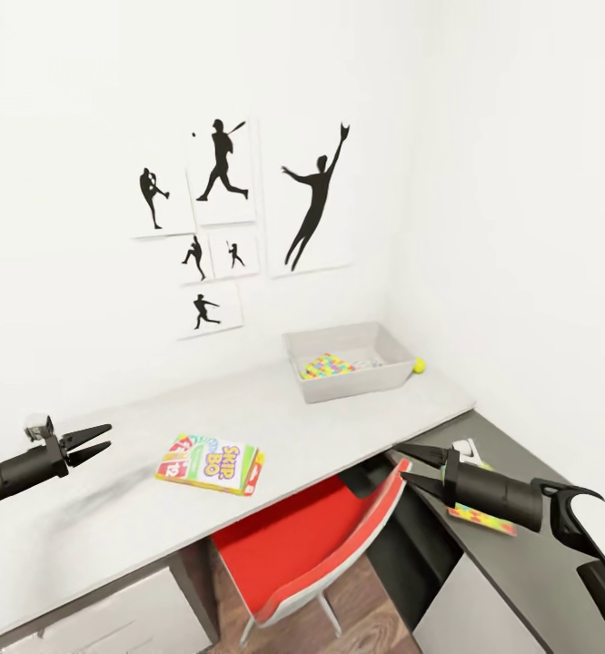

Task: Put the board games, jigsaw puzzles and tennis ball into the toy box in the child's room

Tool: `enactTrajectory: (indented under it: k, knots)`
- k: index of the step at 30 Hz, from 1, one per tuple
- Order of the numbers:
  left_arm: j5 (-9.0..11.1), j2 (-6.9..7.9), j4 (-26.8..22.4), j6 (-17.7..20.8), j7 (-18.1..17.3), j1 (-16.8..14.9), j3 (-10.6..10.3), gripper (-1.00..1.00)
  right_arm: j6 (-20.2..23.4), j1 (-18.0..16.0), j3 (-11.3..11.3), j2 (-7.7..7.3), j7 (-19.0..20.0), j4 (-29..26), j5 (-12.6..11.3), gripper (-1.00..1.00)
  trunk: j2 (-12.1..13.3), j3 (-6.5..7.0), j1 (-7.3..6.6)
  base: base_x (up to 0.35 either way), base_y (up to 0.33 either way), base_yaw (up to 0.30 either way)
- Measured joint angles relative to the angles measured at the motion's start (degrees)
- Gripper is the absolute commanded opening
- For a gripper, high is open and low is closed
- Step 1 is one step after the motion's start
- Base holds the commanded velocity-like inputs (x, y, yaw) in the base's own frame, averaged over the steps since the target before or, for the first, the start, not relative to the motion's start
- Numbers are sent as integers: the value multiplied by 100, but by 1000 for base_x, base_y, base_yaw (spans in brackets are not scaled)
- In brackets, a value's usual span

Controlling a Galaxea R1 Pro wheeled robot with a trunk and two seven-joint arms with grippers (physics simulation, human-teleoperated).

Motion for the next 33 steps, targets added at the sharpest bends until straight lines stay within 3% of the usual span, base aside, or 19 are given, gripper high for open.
enactTrajectory:
  k: [33]
  knots:
    - [-2, 3, 1, 2, -2, -1, 9, 100, 0, 2, 7, 24, 1, -21, 1, 100, 0, 230, 0, -1, 10, 207]
